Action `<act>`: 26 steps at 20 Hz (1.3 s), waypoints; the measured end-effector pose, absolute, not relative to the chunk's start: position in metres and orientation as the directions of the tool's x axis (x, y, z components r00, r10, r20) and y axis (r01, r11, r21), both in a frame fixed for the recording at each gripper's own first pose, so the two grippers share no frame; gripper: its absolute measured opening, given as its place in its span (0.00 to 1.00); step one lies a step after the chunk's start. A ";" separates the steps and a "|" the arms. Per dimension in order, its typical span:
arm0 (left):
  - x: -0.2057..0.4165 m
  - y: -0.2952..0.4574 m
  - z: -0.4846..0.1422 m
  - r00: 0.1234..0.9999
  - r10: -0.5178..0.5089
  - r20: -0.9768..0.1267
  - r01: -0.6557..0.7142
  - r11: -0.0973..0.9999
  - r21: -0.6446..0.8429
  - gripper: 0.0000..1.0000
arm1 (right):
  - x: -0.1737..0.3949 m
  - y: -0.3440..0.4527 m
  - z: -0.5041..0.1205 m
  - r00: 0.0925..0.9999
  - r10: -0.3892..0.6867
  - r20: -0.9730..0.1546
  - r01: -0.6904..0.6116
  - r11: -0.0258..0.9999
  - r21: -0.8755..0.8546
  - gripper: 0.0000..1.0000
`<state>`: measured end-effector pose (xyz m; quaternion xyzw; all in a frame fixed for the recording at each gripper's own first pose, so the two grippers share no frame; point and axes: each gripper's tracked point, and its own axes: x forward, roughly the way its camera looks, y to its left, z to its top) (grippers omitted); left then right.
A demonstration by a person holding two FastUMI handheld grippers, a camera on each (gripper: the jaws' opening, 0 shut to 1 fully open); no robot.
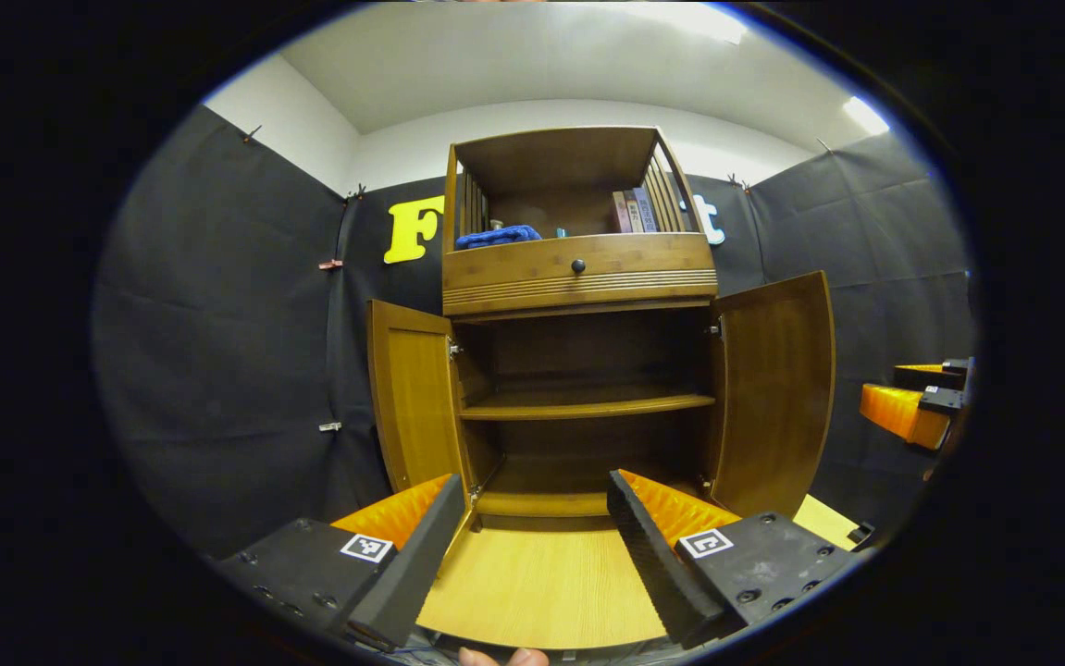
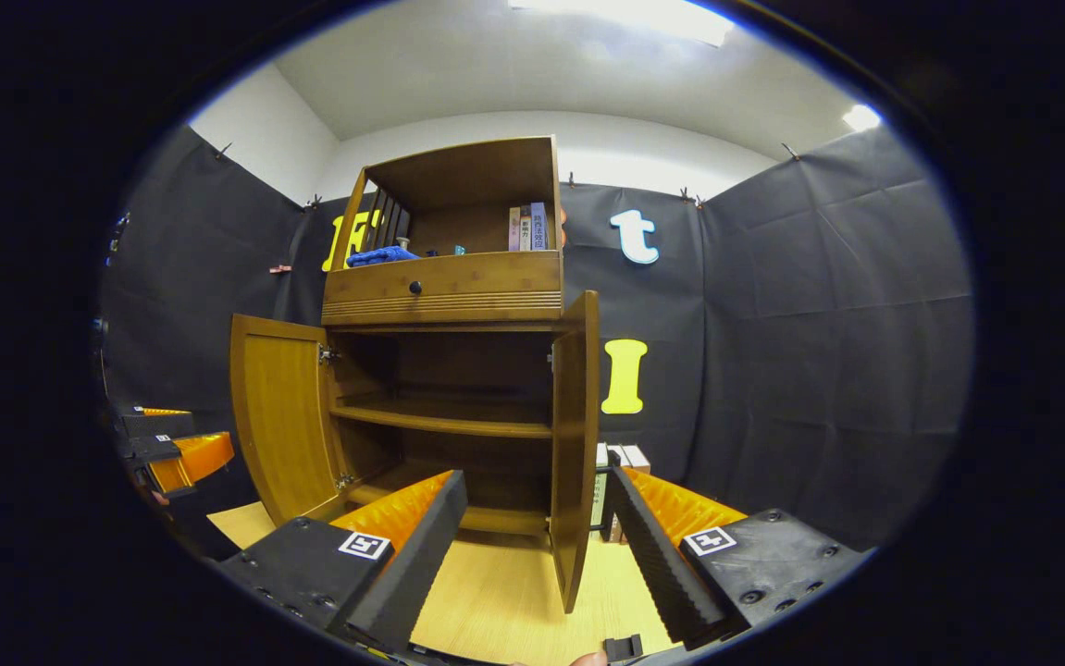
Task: Open the right door of the double-door shoe cabinet with the right hand, and open the left door with the left hand.
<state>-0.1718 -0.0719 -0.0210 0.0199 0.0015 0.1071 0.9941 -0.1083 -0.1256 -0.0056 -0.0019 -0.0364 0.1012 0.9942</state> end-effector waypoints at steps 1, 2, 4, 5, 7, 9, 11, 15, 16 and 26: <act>-0.170 -0.072 -0.022 0.977 0.214 0.003 -0.214 0.976 0.040 0.96 | -0.109 -0.125 -0.006 0.977 0.203 0.072 -0.202 0.979 -0.016 0.99; -0.169 -0.072 -0.022 0.977 0.215 0.003 -0.215 0.976 0.040 0.99 | -0.109 -0.124 -0.007 0.977 0.202 0.072 -0.201 0.979 -0.017 0.96; -0.165 -0.076 -0.025 0.979 0.205 -0.005 -0.205 0.978 0.043 0.99 | -0.110 -0.123 -0.009 0.976 0.206 0.069 -0.206 0.978 -0.018 0.99; -0.164 -0.077 -0.024 0.979 0.202 -0.002 -0.201 0.978 0.045 0.99 | -0.110 -0.123 -0.008 0.976 0.205 0.072 -0.204 0.979 -0.020 1.00; -0.161 -0.078 -0.023 0.980 0.197 0.005 -0.197 0.979 0.049 0.99 | -0.109 -0.121 -0.008 0.976 0.206 0.070 -0.204 0.978 -0.030 0.99; -0.160 -0.077 -0.023 0.980 0.197 0.009 -0.197 0.979 0.051 0.96 | -0.111 -0.119 -0.006 0.975 0.212 0.073 -0.210 0.977 -0.033 0.99; -0.158 -0.077 -0.024 0.980 0.196 0.005 -0.197 0.979 0.049 0.99 | -0.113 -0.117 -0.006 0.974 0.216 0.074 -0.213 0.976 -0.038 0.99; -0.159 -0.076 -0.018 0.981 0.195 0.022 -0.196 0.979 0.049 0.99 | -0.113 -0.115 -0.009 0.974 0.218 0.066 -0.216 0.976 -0.030 0.99; -0.159 -0.077 -0.017 0.981 0.195 0.022 -0.196 0.979 0.055 0.99 | -0.112 -0.115 -0.010 0.974 0.218 0.063 -0.217 0.976 -0.028 0.99; -0.155 -0.089 -0.021 0.984 0.180 0.006 -0.180 0.981 0.072 0.99 | -0.109 -0.119 -0.013 0.974 0.217 0.058 -0.216 0.976 -0.024 1.00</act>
